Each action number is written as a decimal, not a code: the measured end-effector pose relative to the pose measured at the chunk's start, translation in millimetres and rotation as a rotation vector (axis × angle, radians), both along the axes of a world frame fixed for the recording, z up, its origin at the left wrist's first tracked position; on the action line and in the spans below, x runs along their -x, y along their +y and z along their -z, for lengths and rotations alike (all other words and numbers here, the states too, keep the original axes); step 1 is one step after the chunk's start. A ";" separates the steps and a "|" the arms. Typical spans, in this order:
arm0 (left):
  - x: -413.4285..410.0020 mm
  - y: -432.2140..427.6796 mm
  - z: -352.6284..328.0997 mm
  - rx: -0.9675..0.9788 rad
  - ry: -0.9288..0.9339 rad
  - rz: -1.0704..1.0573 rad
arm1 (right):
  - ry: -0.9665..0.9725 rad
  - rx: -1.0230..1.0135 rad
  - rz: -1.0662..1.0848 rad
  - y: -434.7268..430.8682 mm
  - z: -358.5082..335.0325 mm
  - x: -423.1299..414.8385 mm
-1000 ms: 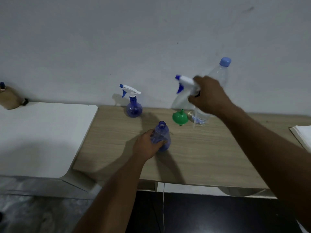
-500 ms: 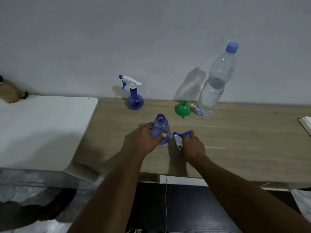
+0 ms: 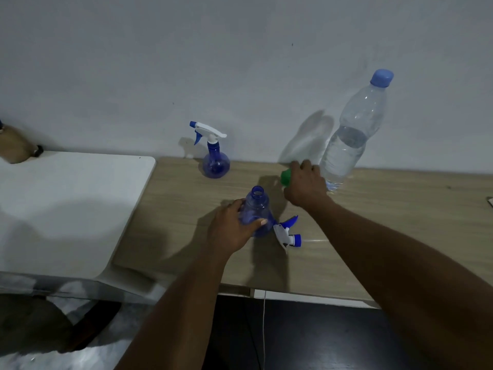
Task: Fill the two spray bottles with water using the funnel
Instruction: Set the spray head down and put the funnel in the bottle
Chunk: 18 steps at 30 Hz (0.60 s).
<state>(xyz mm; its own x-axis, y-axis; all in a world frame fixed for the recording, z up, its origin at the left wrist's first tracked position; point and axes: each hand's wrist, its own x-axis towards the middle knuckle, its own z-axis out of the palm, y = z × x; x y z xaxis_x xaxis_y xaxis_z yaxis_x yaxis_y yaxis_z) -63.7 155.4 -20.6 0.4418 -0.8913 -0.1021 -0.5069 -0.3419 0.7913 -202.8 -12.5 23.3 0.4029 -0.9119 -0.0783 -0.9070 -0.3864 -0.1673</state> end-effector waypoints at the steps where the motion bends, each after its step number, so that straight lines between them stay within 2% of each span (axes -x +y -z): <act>1: -0.7 -1.2 2.6 -0.001 0.006 -0.004 | 0.032 0.029 -0.037 -11.0 0.3 -3.5; 6: -4.2 -4.0 9.5 0.011 0.015 -0.004 | 0.201 -0.018 -0.100 -47.0 16.6 -16.7; 11: -2.4 -0.5 8.4 0.020 -0.024 -0.018 | 0.241 -0.072 -0.127 -43.1 20.7 -20.8; 18: -1.9 -0.7 3.8 0.007 -0.052 -0.008 | 0.413 -0.076 -0.221 -32.9 30.1 -5.7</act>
<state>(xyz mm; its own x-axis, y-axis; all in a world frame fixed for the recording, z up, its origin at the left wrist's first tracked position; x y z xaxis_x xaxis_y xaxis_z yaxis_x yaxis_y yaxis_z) -61.8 154.7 -24.4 0.4538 -0.8881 -0.0728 -0.5445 -0.3411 0.7663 -197.0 -45.4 -6.7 0.5077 -0.7931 -0.3363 -0.8008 -0.5785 0.1551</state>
